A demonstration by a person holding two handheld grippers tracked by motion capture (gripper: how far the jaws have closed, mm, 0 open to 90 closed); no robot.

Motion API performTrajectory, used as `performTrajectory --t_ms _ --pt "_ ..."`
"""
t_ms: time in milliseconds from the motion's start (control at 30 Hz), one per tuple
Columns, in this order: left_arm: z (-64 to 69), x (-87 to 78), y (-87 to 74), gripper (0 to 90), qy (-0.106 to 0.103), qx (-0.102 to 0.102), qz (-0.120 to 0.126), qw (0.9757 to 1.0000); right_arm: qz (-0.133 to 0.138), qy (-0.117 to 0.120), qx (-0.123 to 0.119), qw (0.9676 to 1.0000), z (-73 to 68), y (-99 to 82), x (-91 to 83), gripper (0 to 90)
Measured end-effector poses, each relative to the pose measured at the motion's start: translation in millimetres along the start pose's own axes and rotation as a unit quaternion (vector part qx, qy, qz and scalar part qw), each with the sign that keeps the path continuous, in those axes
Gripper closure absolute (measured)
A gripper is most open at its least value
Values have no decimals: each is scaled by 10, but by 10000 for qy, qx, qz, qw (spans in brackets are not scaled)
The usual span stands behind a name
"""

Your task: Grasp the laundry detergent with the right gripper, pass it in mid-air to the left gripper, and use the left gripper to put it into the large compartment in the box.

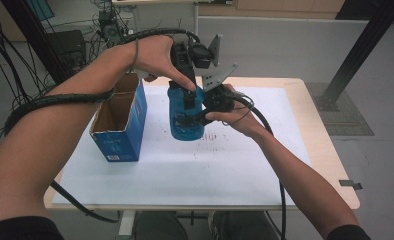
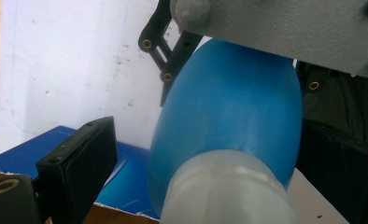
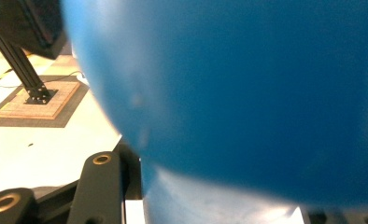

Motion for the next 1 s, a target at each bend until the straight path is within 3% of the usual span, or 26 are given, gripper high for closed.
performTrajectory --t_ms 1000 --pt "3 3 -22 73 -17 8 -6 10000 -30 14 -32 10000 -11 -6 9 451"
Point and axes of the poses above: each handheld gripper's, and its own axes: x roughly forward along the jaws, y roughly out of its top, z roughly to its right, the point moved 8 cm from there along x, roughly forward along the jaws, and after that the axes turned 12 degrees about -y, right-handed, at the moved point
